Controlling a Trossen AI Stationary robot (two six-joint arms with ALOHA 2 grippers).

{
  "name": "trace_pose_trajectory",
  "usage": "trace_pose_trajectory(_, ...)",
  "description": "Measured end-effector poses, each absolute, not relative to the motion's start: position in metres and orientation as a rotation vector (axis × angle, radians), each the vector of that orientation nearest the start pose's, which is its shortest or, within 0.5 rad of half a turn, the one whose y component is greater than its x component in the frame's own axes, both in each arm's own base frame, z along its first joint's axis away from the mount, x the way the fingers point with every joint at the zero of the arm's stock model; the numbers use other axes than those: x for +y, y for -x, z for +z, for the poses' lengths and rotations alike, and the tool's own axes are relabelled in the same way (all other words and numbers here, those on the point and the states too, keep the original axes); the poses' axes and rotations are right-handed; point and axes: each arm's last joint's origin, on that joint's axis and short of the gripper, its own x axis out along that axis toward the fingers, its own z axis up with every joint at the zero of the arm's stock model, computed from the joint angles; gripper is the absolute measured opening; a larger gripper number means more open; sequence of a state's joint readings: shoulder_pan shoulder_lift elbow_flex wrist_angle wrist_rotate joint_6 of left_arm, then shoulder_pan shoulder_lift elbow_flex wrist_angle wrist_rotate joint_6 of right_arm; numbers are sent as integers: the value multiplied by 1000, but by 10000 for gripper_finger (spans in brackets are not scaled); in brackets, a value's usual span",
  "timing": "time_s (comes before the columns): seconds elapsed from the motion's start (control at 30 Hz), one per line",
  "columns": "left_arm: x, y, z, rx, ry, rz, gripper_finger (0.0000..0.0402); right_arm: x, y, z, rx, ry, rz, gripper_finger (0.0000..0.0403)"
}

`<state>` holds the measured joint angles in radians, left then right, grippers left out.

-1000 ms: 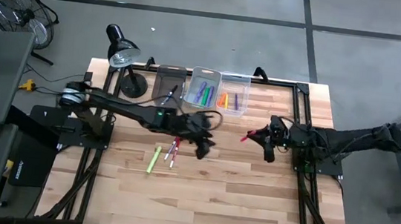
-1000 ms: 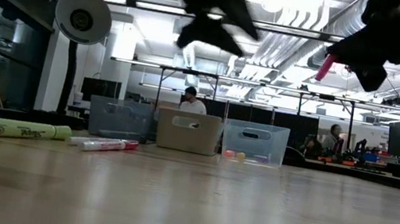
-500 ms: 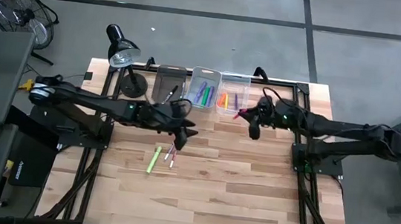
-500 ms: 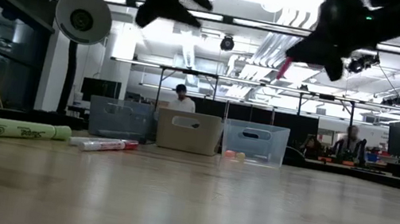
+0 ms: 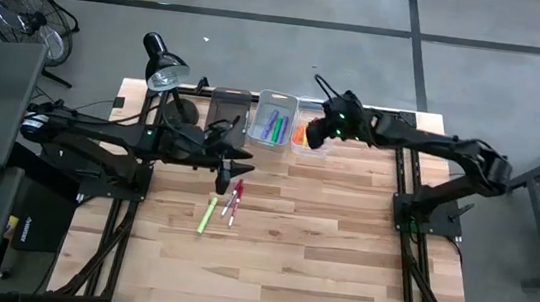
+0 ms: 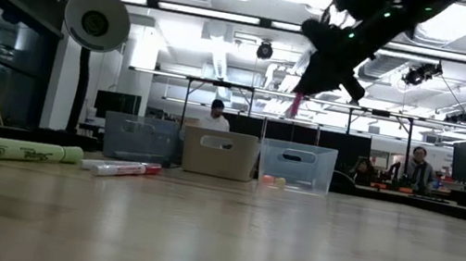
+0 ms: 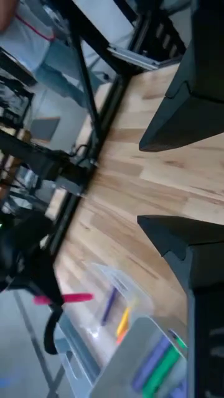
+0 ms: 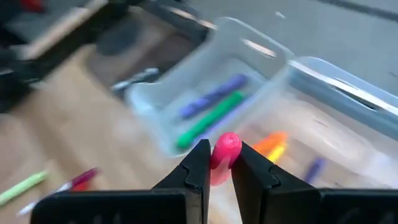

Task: Pick & Place Markers
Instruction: Put the pink pen into the transparent bin

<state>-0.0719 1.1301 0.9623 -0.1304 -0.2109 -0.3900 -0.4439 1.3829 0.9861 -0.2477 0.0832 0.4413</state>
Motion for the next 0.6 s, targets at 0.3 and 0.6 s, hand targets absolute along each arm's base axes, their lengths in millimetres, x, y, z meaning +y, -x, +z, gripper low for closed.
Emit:
trace_pose_trajectory(0.3,-11,-231,339,289,322,191,175,-183,-285,245,720,-708,-854,44)
trace_pose_trajectory(0.6,-12,-227,338,328,324,159,175,-227,-293,202,801,-977,-795,44)
